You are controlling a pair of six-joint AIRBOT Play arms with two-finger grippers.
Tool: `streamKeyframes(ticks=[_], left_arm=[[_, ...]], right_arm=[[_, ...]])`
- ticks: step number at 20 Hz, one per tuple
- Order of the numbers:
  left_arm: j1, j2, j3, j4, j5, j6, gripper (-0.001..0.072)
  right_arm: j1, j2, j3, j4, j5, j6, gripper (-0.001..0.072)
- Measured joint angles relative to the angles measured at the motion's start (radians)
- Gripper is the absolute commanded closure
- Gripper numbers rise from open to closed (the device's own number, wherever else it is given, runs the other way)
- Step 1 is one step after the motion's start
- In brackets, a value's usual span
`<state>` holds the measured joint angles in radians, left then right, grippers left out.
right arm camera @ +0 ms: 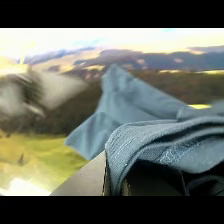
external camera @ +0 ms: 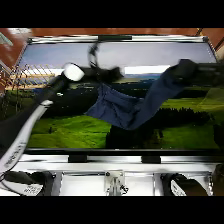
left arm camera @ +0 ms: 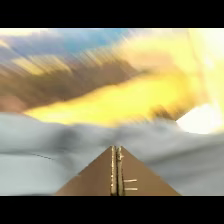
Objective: Fold the shirts.
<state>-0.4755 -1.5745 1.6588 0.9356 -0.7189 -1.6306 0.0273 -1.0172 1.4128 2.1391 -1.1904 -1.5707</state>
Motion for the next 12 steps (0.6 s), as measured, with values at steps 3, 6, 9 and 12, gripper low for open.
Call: streamKeyframes(ticks=[3,6,9,12], left_arm=[[0.137,0.170,0.001,0.194,-0.056,-0.063,0.0674],[0.274,0.329,0.002,0.283,-0.089,-0.090,0.0674],[0.374,0.450,0.002,0.321,-0.123,-0.100,0.0673],[0.430,0.526,0.002,0.341,-0.171,-0.099,0.0673]], right_arm=[[0.132,-0.128,0.000,0.000,0.084,0.008,0.0645],[0.266,-0.278,0.000,0.001,0.208,0.006,0.0644],[0.377,-0.422,0.000,0.002,0.362,-0.005,0.0644],[0.448,-0.530,0.000,0.007,0.483,-0.009,0.0644]])
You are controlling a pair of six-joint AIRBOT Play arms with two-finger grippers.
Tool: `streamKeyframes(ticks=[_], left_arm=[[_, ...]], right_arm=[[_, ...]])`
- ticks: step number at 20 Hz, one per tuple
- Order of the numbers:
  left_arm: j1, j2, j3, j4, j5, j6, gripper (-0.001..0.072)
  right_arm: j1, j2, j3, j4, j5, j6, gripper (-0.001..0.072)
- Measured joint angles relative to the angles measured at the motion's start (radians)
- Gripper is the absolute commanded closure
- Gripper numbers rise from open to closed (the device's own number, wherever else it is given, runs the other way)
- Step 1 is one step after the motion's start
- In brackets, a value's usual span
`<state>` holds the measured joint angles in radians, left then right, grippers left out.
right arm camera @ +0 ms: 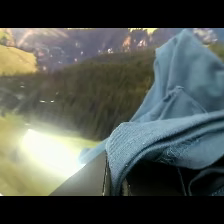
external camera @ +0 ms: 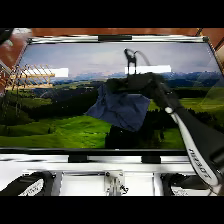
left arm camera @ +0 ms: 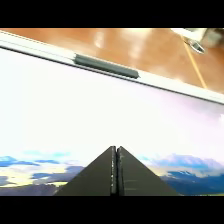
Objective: Fold the shirts.
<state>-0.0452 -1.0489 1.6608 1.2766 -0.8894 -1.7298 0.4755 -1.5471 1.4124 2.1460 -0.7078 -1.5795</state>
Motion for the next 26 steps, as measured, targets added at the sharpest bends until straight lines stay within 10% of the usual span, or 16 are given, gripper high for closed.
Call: streamKeyframes(ticks=[2,4,5,10,18,26], left_arm=[[0.014,0.023,-0.002,0.003,-0.031,0.007,0.0673],[0.024,0.035,-0.006,0.011,-0.045,0.013,0.0673],[0.026,0.038,-0.010,0.011,-0.049,0.013,0.0673],[0.031,0.042,-0.032,0.014,-0.057,0.014,0.0672],[0.032,0.042,-0.042,0.014,-0.057,0.037,0.0672],[0.032,0.034,-0.042,0.014,-0.058,0.040,0.0672]], right_arm=[[0.032,-0.058,0.000,0.005,0.058,0.011,0.0614],[0.054,-0.100,0.000,0.014,0.094,0.037,0.0175],[0.063,-0.116,0.000,0.018,0.107,0.051,0.0136],[0.023,-0.103,0.000,-0.012,0.047,0.083,0.0136],[-0.351,0.086,-0.085,-0.344,-0.457,0.087,0.0121],[-0.502,0.172,-0.564,0.062,-0.264,-0.064,0.0039]])
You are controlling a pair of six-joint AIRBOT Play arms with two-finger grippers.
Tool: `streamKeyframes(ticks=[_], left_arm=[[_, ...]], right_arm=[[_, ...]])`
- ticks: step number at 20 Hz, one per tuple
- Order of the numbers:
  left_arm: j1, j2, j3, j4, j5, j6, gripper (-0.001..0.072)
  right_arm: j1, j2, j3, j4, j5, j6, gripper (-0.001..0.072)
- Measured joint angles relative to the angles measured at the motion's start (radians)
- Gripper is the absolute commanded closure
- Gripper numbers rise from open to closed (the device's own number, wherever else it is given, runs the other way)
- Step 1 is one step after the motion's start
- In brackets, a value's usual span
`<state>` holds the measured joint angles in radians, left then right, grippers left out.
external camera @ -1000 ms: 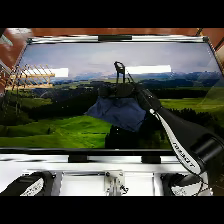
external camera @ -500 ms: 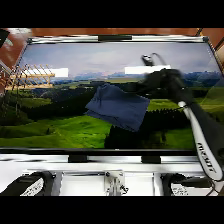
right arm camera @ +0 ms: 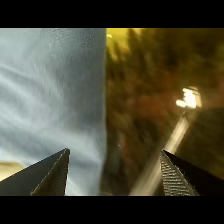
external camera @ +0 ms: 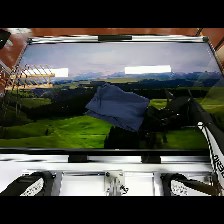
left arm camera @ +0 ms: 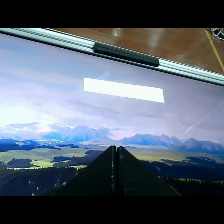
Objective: Fold the shirts.
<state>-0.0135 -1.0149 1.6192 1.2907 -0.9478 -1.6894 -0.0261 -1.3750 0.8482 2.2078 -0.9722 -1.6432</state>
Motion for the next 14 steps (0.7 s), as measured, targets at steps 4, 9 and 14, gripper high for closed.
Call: streamKeyframes(ticks=[4,9,14], left_arm=[[0.000,-0.005,0.000,0.000,-0.001,0.001,0.0672],[0.000,-0.014,0.000,0.000,0.000,0.001,0.0672],[0.000,-0.021,0.000,0.000,-0.001,0.001,0.0672]], right_arm=[[0.052,-0.039,-0.060,0.184,0.151,-0.078,0.0053],[0.124,-0.071,-0.012,0.301,0.276,-0.157,0.0644],[0.138,-0.078,0.288,0.333,0.291,-0.238,0.0644]])
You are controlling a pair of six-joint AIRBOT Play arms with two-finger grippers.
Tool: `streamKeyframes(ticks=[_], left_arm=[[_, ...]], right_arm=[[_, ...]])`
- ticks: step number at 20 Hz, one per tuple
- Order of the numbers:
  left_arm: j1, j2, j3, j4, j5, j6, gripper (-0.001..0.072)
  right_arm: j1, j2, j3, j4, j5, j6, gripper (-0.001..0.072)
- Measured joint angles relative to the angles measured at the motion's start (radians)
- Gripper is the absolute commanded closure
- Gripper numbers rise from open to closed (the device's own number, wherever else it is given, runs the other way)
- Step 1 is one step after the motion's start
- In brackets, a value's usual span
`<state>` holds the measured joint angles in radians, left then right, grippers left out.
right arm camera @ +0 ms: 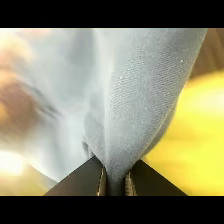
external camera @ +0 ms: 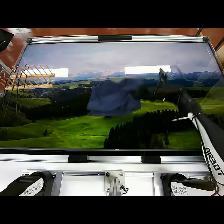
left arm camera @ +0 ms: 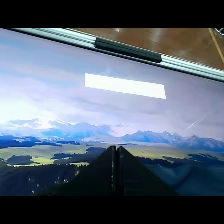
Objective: Fold the shirts.
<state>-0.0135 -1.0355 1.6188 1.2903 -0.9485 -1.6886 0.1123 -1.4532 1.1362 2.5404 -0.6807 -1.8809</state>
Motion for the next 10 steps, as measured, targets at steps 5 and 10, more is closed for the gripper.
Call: streamKeyframes(ticks=[5,10], left_arm=[[0.000,0.000,0.000,0.000,-0.011,0.000,0.0672],[0.000,0.000,0.000,0.000,-0.066,0.009,0.0672]], right_arm=[[-0.098,0.000,0.265,-0.050,0.027,0.047,0.0644],[-0.320,-0.014,0.332,-0.119,-0.045,0.109,0.0644]])
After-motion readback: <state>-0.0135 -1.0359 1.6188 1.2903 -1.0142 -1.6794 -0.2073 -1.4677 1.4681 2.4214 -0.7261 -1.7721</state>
